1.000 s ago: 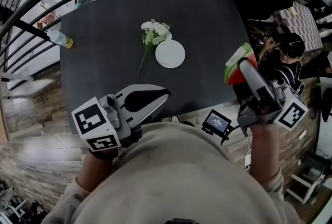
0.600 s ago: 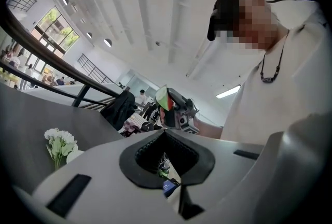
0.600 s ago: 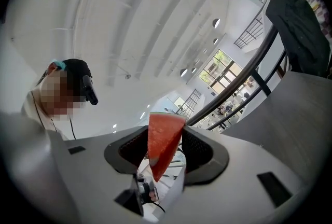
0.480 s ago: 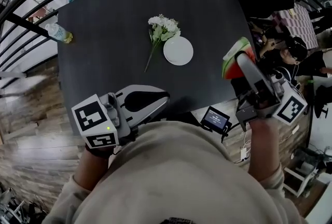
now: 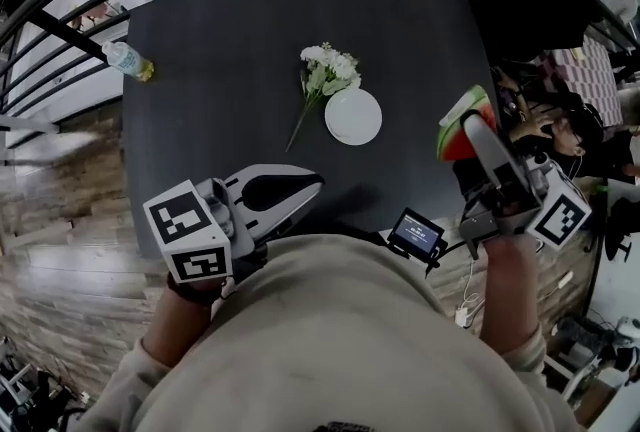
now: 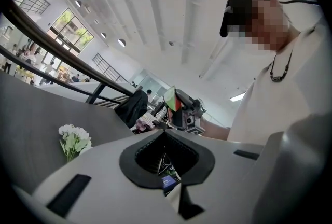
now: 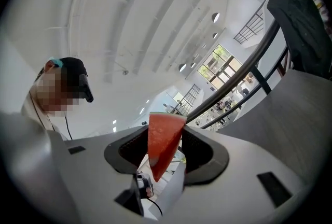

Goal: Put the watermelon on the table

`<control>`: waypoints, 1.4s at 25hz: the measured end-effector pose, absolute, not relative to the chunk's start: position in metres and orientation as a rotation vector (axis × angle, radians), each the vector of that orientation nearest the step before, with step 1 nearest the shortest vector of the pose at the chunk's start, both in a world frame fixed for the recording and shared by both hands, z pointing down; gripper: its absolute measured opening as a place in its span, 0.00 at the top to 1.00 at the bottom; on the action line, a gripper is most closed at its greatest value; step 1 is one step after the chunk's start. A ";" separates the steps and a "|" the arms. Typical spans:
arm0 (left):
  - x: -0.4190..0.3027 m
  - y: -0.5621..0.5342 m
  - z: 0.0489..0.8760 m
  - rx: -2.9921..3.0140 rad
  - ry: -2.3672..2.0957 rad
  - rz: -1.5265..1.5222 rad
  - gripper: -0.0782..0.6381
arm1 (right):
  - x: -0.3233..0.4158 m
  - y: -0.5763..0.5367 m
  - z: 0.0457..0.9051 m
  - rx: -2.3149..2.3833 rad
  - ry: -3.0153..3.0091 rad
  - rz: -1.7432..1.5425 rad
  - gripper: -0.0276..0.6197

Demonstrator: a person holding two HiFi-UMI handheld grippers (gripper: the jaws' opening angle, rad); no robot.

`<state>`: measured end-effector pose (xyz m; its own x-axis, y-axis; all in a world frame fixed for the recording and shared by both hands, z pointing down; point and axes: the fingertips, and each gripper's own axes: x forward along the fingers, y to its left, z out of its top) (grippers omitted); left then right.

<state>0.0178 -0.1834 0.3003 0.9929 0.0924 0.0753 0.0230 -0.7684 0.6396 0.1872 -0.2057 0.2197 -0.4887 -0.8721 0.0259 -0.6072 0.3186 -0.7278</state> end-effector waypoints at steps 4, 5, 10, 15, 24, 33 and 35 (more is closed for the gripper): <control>0.026 -0.196 0.305 2.445 0.049 0.124 0.88 | 0.195 -0.225 0.228 -1.322 2.268 -0.988 0.64; 0.026 -0.197 0.305 2.444 0.042 0.120 0.88 | 0.196 -0.227 0.230 -1.322 2.275 -0.994 0.64; 0.024 -0.193 0.311 2.423 0.045 0.118 0.88 | 0.197 -0.237 0.238 -1.335 2.299 -1.026 0.64; 0.025 -0.194 0.319 2.409 0.045 0.112 0.88 | 0.198 -0.246 0.252 -1.340 2.314 -1.054 0.64; 0.032 -0.175 0.318 2.412 0.068 0.143 0.88 | 0.208 -0.245 0.266 -1.365 2.339 -1.052 0.64; 0.030 -0.186 0.331 2.386 0.036 0.204 0.88 | 0.217 -0.265 0.297 -1.381 2.316 -1.085 0.64; 0.032 -0.186 0.331 2.377 0.036 0.199 0.88 | 0.219 -0.266 0.303 -1.397 2.319 -1.100 0.64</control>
